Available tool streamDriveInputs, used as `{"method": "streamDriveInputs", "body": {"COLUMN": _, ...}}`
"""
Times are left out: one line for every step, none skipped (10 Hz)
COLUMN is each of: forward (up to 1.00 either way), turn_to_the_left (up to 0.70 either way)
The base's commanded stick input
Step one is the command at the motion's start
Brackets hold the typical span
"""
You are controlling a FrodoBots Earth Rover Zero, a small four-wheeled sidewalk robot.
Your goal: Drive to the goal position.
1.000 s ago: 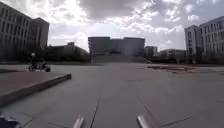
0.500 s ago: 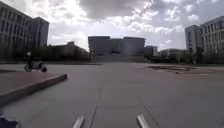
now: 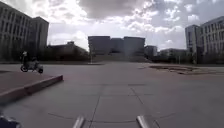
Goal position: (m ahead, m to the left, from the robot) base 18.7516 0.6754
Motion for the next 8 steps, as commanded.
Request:
{"method": "streamDriveInputs", "body": {"forward": 0.68, "turn_to_the_left": 0.0}}
{"method": "streamDriveInputs", "body": {"forward": 0.68, "turn_to_the_left": 0.0}}
{"method": "streamDriveInputs", "body": {"forward": 0.68, "turn_to_the_left": 0.0}}
{"method": "streamDriveInputs", "body": {"forward": 0.68, "turn_to_the_left": 0.0}}
{"method": "streamDriveInputs", "body": {"forward": 0.68, "turn_to_the_left": 0.0}}
{"method": "streamDriveInputs", "body": {"forward": 0.68, "turn_to_the_left": 0.0}}
{"method": "streamDriveInputs", "body": {"forward": 0.68, "turn_to_the_left": 0.0}}
{"method": "streamDriveInputs", "body": {"forward": 0.68, "turn_to_the_left": 0.0}}
